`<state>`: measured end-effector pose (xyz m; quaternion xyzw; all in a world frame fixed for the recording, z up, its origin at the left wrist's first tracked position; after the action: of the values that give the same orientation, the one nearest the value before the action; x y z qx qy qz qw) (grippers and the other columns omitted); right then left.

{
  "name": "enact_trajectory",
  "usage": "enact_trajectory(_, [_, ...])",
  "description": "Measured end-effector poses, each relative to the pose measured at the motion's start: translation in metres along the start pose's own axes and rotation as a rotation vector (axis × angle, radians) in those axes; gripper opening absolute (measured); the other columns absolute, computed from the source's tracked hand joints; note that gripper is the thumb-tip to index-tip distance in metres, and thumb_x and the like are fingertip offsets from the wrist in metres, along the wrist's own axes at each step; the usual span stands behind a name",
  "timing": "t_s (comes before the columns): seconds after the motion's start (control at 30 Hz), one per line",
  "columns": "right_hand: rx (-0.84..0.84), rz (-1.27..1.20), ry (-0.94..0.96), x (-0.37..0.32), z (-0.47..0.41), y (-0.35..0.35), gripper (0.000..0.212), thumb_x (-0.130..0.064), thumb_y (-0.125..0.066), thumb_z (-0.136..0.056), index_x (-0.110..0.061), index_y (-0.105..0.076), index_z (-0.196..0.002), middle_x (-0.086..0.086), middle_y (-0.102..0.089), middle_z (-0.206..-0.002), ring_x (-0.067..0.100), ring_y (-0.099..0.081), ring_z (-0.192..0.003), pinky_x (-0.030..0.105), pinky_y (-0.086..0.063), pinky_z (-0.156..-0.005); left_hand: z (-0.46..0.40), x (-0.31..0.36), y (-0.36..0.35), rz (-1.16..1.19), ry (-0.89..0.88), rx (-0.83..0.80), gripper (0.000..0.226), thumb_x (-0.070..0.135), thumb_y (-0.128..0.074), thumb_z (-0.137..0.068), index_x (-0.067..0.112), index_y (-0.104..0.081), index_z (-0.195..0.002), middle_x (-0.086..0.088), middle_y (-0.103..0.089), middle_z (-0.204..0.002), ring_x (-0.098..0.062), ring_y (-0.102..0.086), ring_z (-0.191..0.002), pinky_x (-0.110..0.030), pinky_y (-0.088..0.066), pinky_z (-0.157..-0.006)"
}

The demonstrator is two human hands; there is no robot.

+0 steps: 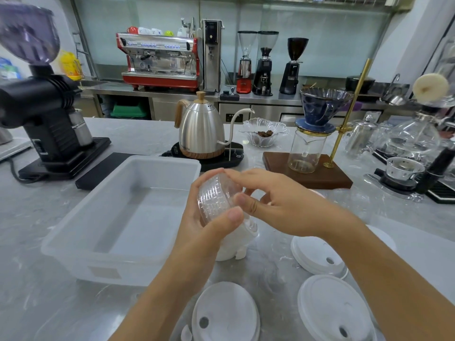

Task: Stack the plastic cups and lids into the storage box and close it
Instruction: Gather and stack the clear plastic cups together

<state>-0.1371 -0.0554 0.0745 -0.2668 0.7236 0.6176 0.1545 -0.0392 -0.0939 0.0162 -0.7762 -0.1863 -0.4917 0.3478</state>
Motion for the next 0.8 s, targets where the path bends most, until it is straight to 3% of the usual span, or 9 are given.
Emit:
enact_trajectory(0.07, [-0.001,-0.019,-0.006,-0.001,0.000,0.001,0.049,-0.050,-0.043,-0.097,-0.048,-0.036,-0.146,-0.016,-0.060,-0.125,0.002,-0.056,-0.110,0.018,-0.051,-0.088,-0.002,0.001,0.000,0.037,0.015,-0.002,0.114,0.053,-0.094,-0.062,0.002,-0.041,-0.149,-0.032,-0.059,-0.138,-0.046,-0.061,-0.128,-0.073,-0.043,-0.108])
enact_trajectory(0.13, [-0.008,-0.062,-0.034,-0.001,0.001,0.004,0.065,-0.053,-0.045,-0.093,-0.035,-0.033,-0.155,-0.011,-0.054,-0.142,-0.001,-0.055,-0.119,0.020,-0.051,-0.096,-0.003,0.002,0.000,0.069,0.027,-0.006,0.116,0.050,-0.094,-0.063,0.000,-0.038,-0.151,-0.032,-0.058,-0.141,-0.048,-0.060,-0.130,-0.075,-0.039,-0.109])
enact_trajectory(0.3, [-0.072,-0.170,0.001,-0.006,0.008,0.007,0.087,-0.052,-0.073,-0.078,-0.043,-0.031,-0.154,-0.020,-0.050,-0.147,-0.003,-0.054,-0.128,0.021,-0.051,-0.101,-0.001,0.001,-0.002,0.070,0.054,-0.020,0.112,0.050,-0.094,-0.064,0.010,-0.039,-0.153,-0.026,-0.061,-0.142,-0.046,-0.061,-0.130,-0.073,-0.040,-0.110])
enact_trajectory(0.47, [-0.067,-0.232,0.007,-0.005,0.008,0.006,0.086,-0.039,-0.083,-0.078,-0.045,-0.037,-0.151,-0.016,-0.057,-0.141,0.004,-0.065,-0.119,0.022,-0.053,-0.100,0.000,-0.002,0.001,0.074,0.068,0.008,0.103,0.042,-0.094,-0.066,0.012,-0.043,-0.150,-0.020,-0.066,-0.138,-0.045,-0.065,-0.125,-0.072,-0.046,-0.106])
enact_trajectory(0.53, [-0.062,-0.243,0.007,-0.006,0.008,0.005,0.082,-0.038,-0.082,-0.080,-0.043,-0.040,-0.150,-0.015,-0.061,-0.137,0.005,-0.067,-0.117,0.017,-0.051,-0.099,0.000,-0.002,0.003,0.078,0.076,0.021,0.108,0.048,-0.096,-0.060,0.014,-0.045,-0.149,-0.019,-0.066,-0.137,-0.045,-0.065,-0.124,-0.071,-0.046,-0.104])
enact_trajectory(0.67, [-0.063,-0.263,0.016,-0.008,0.009,0.002,0.080,-0.032,-0.081,-0.083,-0.038,-0.040,-0.152,-0.016,-0.059,-0.142,0.001,-0.064,-0.121,0.014,-0.046,-0.102,-0.001,0.000,0.004,0.088,0.066,0.019,0.113,0.050,-0.096,-0.060,0.008,-0.042,-0.151,-0.030,-0.060,-0.140,-0.050,-0.061,-0.127,-0.073,-0.042,-0.108])
enact_trajectory(0.8, [-0.073,-0.252,0.003,-0.007,0.009,0.000,0.083,-0.034,-0.081,-0.083,-0.039,-0.036,-0.153,-0.021,-0.055,-0.145,-0.005,-0.060,-0.123,0.012,-0.045,-0.102,-0.002,-0.002,0.009,0.063,0.027,0.049,0.090,0.036,-0.088,-0.069,0.010,-0.048,-0.145,-0.028,-0.065,-0.133,-0.050,-0.063,-0.123,-0.063,-0.052,-0.101])
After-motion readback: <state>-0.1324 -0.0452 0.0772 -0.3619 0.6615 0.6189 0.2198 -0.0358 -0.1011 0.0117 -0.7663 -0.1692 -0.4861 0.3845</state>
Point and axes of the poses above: each hand's wrist, its own z-axis away from the middle knuckle, its own y-axis out of the back of the hand, x = y × z, the point moved 9 cm from there along -z, towards the middle knuckle
